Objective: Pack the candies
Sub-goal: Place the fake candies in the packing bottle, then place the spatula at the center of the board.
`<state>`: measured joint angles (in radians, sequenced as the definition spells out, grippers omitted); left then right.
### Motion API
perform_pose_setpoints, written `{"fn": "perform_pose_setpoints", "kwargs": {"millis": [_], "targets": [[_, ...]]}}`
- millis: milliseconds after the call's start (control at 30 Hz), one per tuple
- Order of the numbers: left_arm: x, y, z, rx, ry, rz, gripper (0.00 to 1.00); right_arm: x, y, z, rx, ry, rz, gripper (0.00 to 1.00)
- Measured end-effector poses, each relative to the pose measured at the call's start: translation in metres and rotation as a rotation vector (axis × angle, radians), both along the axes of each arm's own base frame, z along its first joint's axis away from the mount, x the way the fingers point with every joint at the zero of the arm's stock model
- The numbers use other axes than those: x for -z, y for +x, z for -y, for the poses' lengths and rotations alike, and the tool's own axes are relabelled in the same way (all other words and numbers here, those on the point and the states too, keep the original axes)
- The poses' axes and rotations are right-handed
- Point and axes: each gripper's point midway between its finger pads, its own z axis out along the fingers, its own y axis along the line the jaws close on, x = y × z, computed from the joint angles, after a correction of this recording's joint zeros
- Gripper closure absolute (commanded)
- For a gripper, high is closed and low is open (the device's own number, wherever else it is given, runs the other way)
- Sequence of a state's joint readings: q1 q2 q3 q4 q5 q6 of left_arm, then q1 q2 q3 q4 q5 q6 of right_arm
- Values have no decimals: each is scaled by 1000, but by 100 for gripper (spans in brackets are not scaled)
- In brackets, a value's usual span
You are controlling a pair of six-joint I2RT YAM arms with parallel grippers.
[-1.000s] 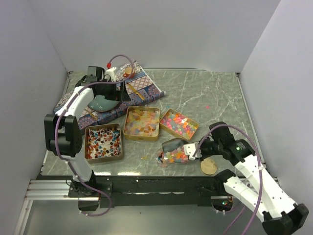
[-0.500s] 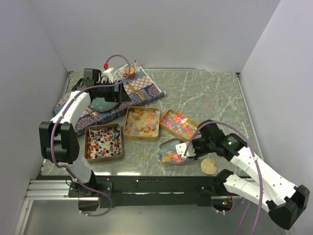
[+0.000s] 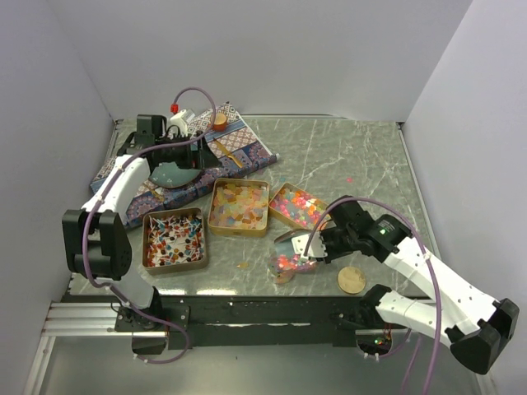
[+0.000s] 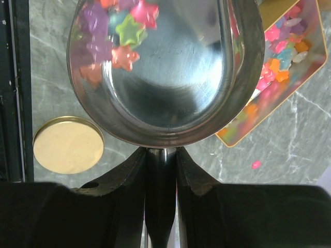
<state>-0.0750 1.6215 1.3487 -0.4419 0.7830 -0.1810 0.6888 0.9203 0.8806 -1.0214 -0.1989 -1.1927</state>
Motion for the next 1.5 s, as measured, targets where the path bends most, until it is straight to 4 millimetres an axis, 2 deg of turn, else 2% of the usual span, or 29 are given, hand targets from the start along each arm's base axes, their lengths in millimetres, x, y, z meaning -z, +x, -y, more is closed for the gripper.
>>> {"fn": "perform_pose_setpoints", "kwargs": {"millis": [567, 700, 767, 867, 1033, 1167, 1300, 1400, 1500], "targets": [[-8, -4, 2, 0, -53, -1, 3, -29, 3, 11, -20, -127, 51, 100], [-10, -5, 2, -1, -55, 0, 3, -36, 7, 19, 59, -114, 64, 100], [-13, -6, 1, -3, -54, 9, 3, -40, 13, 28, 165, -76, 70, 100], [-22, -9, 2, -1, -54, 33, 3, -43, 33, 46, 428, 46, 79, 100], [-36, -23, 11, 26, -51, 73, 3, -38, 80, 93, 942, 256, 86, 100], [-33, -34, 19, 50, -51, 63, 3, -26, 121, 132, 1297, 420, 61, 100], [-19, -39, 20, 49, -48, 24, 3, 2, 159, 152, 1487, 491, -29, 100], [-9, -40, 19, 42, -38, 2, 3, 27, 184, 156, 1538, 522, -81, 100], [1, -42, 20, 43, -14, -9, 3, 45, 200, 156, 1568, 547, -104, 100]]}}
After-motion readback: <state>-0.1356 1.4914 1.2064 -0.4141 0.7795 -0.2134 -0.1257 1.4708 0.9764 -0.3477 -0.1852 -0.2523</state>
